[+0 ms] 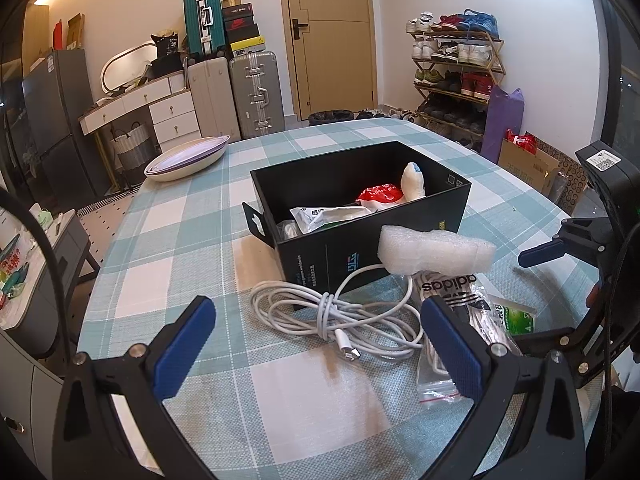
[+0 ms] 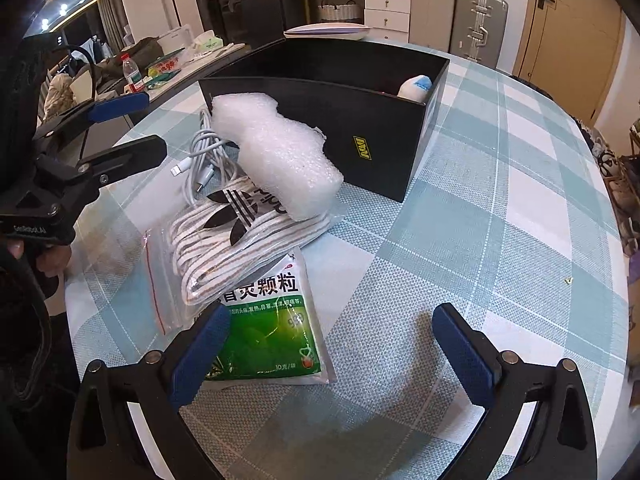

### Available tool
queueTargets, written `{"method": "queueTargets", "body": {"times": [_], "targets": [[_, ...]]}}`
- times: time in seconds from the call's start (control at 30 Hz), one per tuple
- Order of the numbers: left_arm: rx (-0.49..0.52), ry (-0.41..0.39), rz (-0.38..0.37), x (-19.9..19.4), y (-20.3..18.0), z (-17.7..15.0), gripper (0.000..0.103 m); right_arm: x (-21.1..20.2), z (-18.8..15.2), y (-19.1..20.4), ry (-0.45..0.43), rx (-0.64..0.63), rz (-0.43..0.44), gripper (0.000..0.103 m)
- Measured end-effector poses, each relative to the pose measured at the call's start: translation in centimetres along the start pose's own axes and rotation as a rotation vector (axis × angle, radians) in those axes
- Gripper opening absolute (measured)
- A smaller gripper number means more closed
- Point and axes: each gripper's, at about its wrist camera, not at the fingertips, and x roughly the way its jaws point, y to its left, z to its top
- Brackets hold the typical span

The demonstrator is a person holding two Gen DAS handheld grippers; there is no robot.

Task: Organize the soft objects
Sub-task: 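Lower the right tool onto the green medicine sachet and close it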

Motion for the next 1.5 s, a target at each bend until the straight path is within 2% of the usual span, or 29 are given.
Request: {"method": "queueTargets", "body": {"times": [0.37,0.53,0.63,0.87,1.1,1.5], "targets": [[0.002,0.001,-0.004,-0.2,0.0,0.0,0.103,0.0,-0.6,2.1,0.02,-0.102,0.08,0.102],[0.005,0.001,-0.004,-0.2,0.0,0.0,0.103,0.6,-0.4,2.4,0.023,-0.111,0.088,0.102],[0.004,0.003,-0.008,-0.2,0.0,0.0,0.103,0.9,-0.3,2.7,0.029,-0.126,0.056,0.102],[0.004,0.005,-0.013,-0.3,0.0,0.0,0.103,1.0,-0.3,3.3,0.027,-0.147,0.05,0.102],[0.007,0.005,-0.009,-0.4,0.1,0.0,0.103,0.2,-1.0,2.2,0.002,-0.142,0.044,0.086],[0.008,0.005,-0.008,-0.3,0.2,0.1,0.103,-0.8,-2.0,1.6,-0.01,-0.167,0.063,0.07]]}}
